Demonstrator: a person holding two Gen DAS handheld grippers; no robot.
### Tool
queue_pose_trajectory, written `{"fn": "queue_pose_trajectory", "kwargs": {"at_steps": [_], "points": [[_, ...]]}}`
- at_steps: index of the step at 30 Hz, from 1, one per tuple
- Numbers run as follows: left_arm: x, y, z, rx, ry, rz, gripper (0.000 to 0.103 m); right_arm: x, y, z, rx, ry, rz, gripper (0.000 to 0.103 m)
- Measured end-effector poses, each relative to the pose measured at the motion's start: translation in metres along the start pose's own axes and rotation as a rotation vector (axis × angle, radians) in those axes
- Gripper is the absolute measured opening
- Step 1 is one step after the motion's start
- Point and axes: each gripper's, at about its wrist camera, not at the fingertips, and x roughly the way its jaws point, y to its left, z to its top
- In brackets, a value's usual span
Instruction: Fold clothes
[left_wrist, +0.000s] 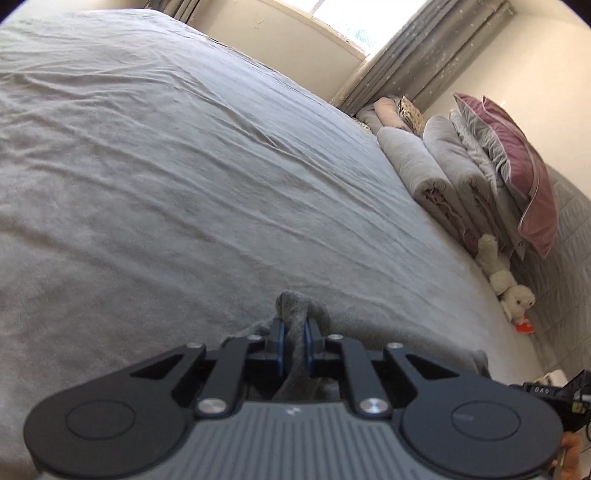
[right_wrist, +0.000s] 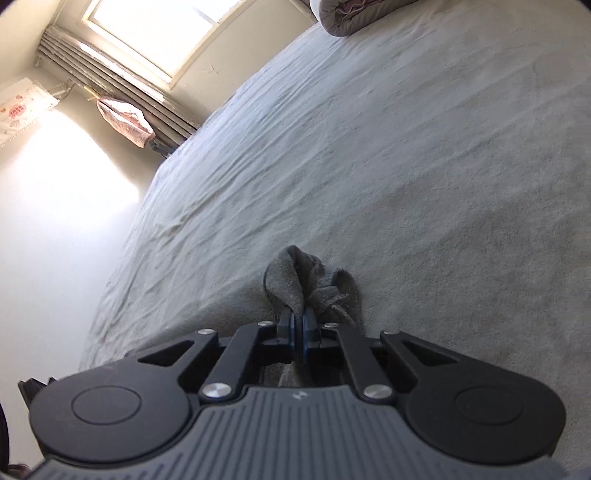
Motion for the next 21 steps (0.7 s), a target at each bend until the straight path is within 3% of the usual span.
{"fn": "queue_pose_trajectory", "kwargs": {"at_steps": [3, 5, 7, 11, 15, 21], "points": [[-0.008, -0.005, 0.001, 0.053, -0.034, 0.023, 0.016, -0.002, 0.015, -0.005, -0.104, -0.022, -0.04, 0.007], [-0.018, -0.009, 0.001, 0.087, -0.091, 0.054, 0.023, -0.01, 0.025, -0.009, -0.167, -0.067, -0.074, 0.014], [-0.028, -0.015, 0.001, 0.137, -0.154, 0.087, 0.025, -0.018, 0.037, -0.016, -0.252, -0.127, -0.117, 0.014], [-0.035, -0.042, -0.01, 0.345, -0.229, 0.034, 0.025, -0.023, 0.067, -0.036, -0.488, -0.248, -0.179, 0.014], [-0.022, -0.06, -0.027, 0.517, -0.174, 0.026, 0.025, -0.004, 0.085, -0.053, -0.643, -0.202, -0.128, 0.015], [-0.012, -0.052, -0.051, 0.694, -0.067, 0.123, 0.025, 0.008, 0.067, -0.069, -0.775, -0.084, -0.213, 0.012]]}}
